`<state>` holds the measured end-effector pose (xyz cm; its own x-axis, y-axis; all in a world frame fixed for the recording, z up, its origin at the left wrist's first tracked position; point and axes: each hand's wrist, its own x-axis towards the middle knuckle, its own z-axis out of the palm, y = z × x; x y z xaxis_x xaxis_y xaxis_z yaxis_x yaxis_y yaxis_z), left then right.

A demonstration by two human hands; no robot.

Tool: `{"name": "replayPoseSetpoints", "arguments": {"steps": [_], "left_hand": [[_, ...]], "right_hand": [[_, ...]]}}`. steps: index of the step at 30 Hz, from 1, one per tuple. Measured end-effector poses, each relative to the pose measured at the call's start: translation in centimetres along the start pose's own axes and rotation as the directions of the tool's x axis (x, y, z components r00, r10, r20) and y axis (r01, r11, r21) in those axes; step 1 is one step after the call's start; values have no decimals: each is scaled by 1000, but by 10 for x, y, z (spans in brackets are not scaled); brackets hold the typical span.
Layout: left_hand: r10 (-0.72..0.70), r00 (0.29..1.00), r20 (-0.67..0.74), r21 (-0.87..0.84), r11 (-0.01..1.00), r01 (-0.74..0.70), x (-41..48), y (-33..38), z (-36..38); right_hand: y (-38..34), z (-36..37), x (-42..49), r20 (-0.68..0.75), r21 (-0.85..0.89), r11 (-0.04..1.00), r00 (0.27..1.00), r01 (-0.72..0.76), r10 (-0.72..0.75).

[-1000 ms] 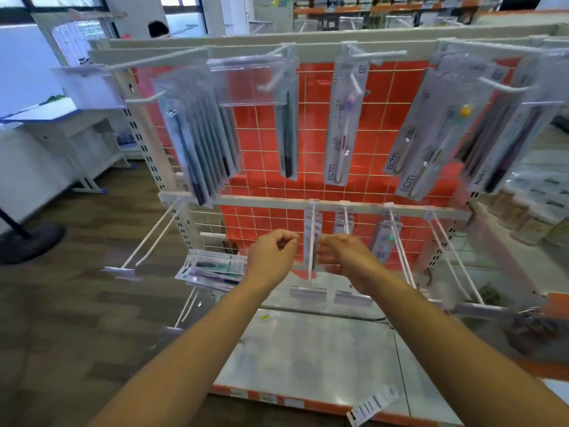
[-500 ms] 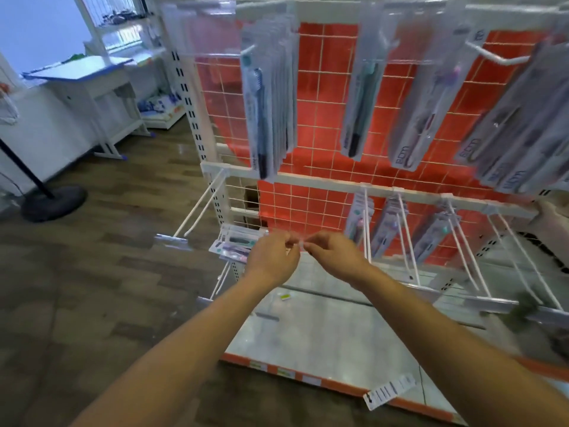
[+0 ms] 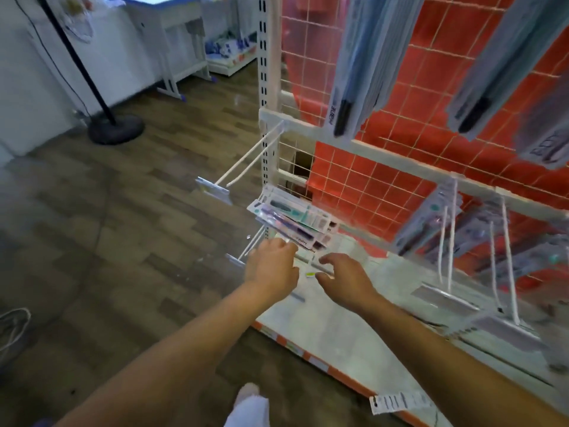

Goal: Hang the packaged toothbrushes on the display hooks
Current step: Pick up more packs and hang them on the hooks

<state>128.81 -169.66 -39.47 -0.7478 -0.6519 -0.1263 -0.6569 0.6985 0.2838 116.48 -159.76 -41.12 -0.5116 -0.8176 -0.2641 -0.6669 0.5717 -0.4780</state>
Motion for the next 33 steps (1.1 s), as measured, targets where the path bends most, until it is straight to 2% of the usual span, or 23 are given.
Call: {"name": "replayPoseSetpoints", "arguments": {"steps": [7,11,14,17,22,27,33], "left_hand": [[18,998,58,112,993,-25,23,-38,44],[57,997,60,161,985,-66,45,-65,65],[12,991,130,160,987,-33,63,-80,78],[22,989,145,190,981,-49,81,-92,91],[90,991,97,224,968,-110,115,-108,102],[183,977,111,229,952,-204,152,-115,107],[249,961,116,278,921,-272,186,-116,121]], "right_hand": [[17,61,39,36,-12,996,995,-91,92],[26,87,63,-11,3,989,989,-146,146],[31,101,80,-39,-14,985,984,-173,172],[32,107,104,-100,-15,989,984,-150,148],[34,111,151,-178,-57,993,980,-102,91],[43,108,199,-252,-65,996,967,-65,47],[50,101,251,-257,-154,987,966,-51,10]]}}
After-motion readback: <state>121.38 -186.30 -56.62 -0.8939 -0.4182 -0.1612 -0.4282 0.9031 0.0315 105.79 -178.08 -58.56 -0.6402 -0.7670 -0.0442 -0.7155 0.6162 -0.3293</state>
